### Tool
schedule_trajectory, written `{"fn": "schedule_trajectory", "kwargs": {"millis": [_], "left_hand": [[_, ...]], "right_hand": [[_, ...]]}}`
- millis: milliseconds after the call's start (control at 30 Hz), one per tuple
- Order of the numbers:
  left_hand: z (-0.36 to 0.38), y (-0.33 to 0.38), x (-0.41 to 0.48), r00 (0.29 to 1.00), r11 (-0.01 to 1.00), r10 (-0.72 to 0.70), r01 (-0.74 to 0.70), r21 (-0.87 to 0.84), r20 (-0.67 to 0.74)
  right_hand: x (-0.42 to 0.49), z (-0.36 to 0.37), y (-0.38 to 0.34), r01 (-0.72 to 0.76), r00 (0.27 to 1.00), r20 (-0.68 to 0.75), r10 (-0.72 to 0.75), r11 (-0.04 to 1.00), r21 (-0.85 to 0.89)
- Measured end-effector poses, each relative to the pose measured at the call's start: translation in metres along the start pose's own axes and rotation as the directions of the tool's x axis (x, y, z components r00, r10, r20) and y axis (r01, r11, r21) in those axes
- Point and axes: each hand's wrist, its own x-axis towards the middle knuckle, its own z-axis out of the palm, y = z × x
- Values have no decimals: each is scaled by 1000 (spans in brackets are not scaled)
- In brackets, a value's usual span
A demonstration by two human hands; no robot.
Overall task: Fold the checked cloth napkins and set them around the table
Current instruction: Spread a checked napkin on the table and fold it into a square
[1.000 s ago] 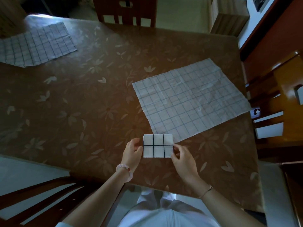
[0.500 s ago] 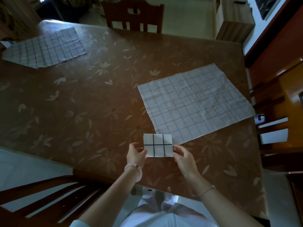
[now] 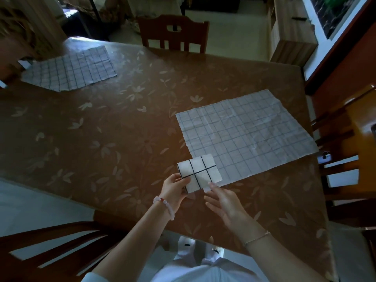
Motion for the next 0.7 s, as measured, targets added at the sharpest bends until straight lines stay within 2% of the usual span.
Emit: {"fn": "schedule_trajectory", "kwargs": {"millis": [67, 133, 200, 300, 400, 500, 600, 700], "left_hand": [[3, 4, -7, 999, 999, 3, -1, -41, 54], [2, 7, -10, 994, 997, 13, -4, -79, 112], [-2, 10, -14, 984, 997, 38, -26, -74, 174], [-14, 15, -12, 982, 998, 60, -58, -20, 178], [-20, 25, -8, 980, 983, 118, -139, 124, 163], [-21, 31, -18, 961, 921, 218, -260, 289, 171], [-25, 30, -35, 932, 863, 322, -361, 353, 167], [-32, 24, -52, 915, 847, 386, -402, 349, 118]], "right_hand": [[-5, 13, -7, 32, 999, 26, -35, 991, 128], [-5, 22, -13, 104, 994, -40, -98, 977, 186], [-7, 27, -17, 152, 985, -107, -135, 975, 164], [-11, 30, -17, 180, 979, -123, -164, 975, 131], [-13, 28, -14, 208, 972, -129, -197, 975, 82], [-18, 26, -10, 236, 963, -141, -232, 972, 12], [-34, 27, -9, 252, 962, -99, -254, 967, -32], [-52, 28, -8, 293, 955, -34, -294, 955, -44]]}}
